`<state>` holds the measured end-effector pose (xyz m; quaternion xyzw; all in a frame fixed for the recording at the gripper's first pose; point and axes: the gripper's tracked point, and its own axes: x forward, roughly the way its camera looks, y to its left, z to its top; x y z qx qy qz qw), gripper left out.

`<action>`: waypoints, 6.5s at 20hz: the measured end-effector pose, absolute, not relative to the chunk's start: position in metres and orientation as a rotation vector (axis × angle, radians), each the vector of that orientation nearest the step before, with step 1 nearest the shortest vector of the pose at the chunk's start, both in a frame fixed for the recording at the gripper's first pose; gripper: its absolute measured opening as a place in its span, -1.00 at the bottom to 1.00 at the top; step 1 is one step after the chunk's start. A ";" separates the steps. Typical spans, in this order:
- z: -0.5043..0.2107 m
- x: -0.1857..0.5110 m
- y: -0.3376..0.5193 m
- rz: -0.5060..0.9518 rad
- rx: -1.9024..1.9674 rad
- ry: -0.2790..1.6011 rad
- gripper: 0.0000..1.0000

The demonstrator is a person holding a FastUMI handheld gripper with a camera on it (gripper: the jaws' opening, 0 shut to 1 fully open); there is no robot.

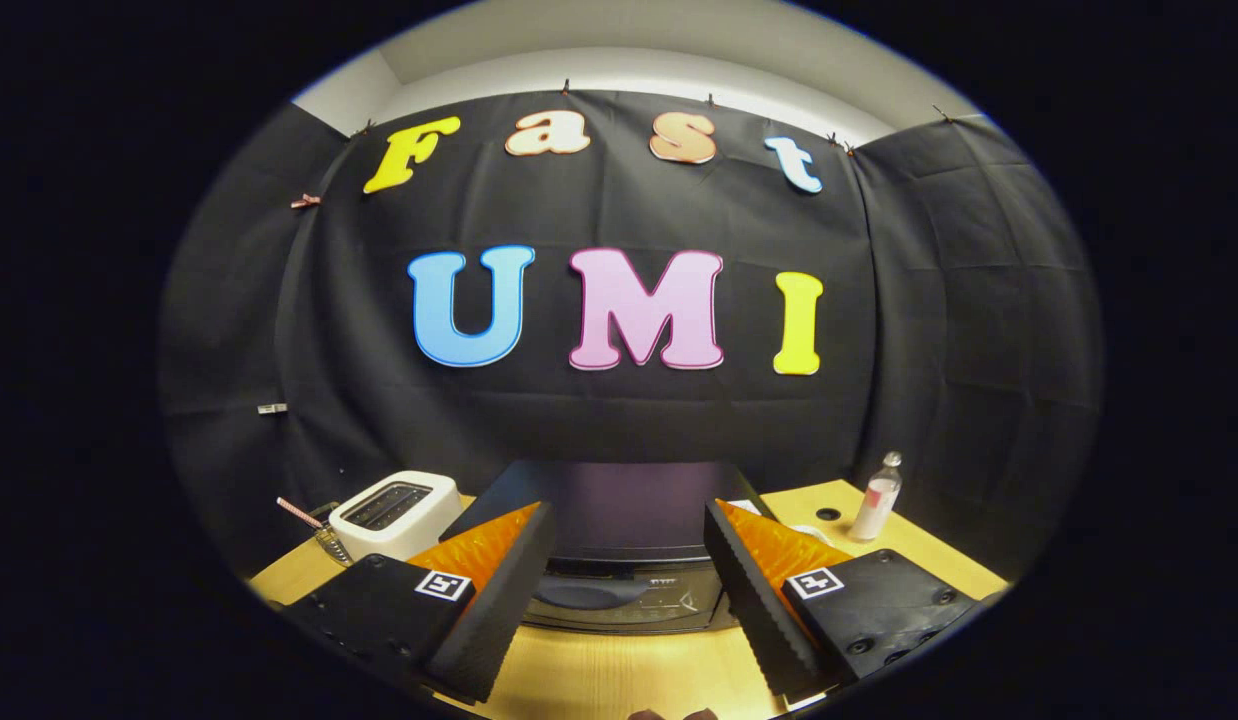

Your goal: Open the toaster oven, put the food inside, and close the toaster oven door.

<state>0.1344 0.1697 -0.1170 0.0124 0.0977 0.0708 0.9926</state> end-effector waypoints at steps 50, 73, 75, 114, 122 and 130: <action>-0.226 -0.002 0.036 0.324 -0.018 0.642 0.98; -0.370 0.010 -0.141 0.205 0.180 1.105 0.97; -0.376 0.008 -0.137 0.212 0.198 1.130 0.85; -0.350 -0.029 -0.125 0.027 0.968 1.216 -0.87; -0.309 -0.040 -0.101 -0.028 1.144 1.109 -0.88; -0.255 -0.033 -0.020 0.022 1.264 0.991 -0.87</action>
